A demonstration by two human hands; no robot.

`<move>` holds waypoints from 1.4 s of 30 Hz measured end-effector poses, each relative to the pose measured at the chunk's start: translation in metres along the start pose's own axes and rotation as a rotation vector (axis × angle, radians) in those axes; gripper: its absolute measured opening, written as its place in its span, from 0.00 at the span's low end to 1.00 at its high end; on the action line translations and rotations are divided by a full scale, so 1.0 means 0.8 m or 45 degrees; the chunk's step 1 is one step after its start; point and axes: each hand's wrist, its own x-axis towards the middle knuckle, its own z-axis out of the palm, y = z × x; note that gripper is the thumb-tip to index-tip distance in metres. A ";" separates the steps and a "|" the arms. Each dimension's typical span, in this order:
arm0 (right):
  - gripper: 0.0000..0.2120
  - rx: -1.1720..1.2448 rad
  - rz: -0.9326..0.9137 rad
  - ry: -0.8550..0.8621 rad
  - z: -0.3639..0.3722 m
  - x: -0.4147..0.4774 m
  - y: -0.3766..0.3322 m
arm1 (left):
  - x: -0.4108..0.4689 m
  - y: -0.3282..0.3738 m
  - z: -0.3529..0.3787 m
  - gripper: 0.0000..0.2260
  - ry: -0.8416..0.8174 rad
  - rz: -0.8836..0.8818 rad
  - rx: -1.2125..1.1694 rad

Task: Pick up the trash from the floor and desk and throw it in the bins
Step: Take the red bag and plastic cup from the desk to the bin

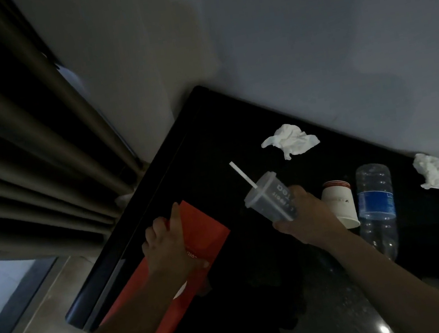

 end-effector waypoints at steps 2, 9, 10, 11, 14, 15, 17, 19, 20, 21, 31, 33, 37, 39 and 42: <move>0.30 0.007 0.002 0.046 -0.009 0.006 -0.002 | 0.003 0.006 -0.003 0.66 0.004 -0.017 0.014; 0.37 -0.235 0.007 0.216 -0.051 0.069 -0.005 | 0.016 0.025 -0.002 0.65 0.014 0.062 0.014; 0.39 -0.280 0.042 0.200 -0.056 0.081 -0.005 | 0.019 0.028 -0.001 0.65 0.020 0.073 -0.003; 0.40 -0.313 0.072 0.171 -0.060 0.092 -0.005 | 0.023 0.031 0.000 0.65 0.021 0.076 -0.021; 0.45 -0.399 0.138 0.039 -0.068 0.121 -0.007 | 0.034 0.036 0.002 0.65 0.011 0.060 -0.041; 0.46 -0.413 0.153 0.007 -0.068 0.129 -0.008 | 0.037 0.036 0.003 0.65 0.007 0.061 -0.032; 0.46 -0.395 0.154 -0.034 -0.069 0.140 -0.009 | 0.041 0.035 0.005 0.65 0.009 0.073 0.010; 0.44 -0.282 0.121 -0.042 -0.068 0.146 -0.011 | 0.044 0.034 0.007 0.65 0.012 0.077 0.061; 0.43 -0.199 0.097 -0.030 -0.067 0.146 -0.012 | 0.045 0.034 0.007 0.65 0.006 0.073 0.077; 0.42 -0.139 0.076 -0.017 -0.066 0.145 -0.012 | 0.047 0.035 0.006 0.64 -0.008 0.063 0.091; 0.37 -0.018 0.022 -0.024 -0.035 0.092 -0.012 | 0.043 0.045 -0.009 0.63 -0.149 0.001 0.148; 0.34 0.054 0.011 0.034 -0.028 0.075 -0.019 | 0.036 0.047 -0.005 0.65 -0.150 0.009 0.151; 0.32 0.185 0.048 0.135 -0.015 0.036 -0.032 | 0.024 0.049 0.006 0.69 -0.116 0.058 0.154; 0.33 0.185 0.069 0.151 -0.008 0.016 -0.032 | 0.021 0.048 0.009 0.69 -0.099 0.095 0.170; 0.34 0.246 0.116 0.156 0.002 -0.013 -0.031 | 0.019 0.046 0.006 0.67 -0.108 0.136 0.211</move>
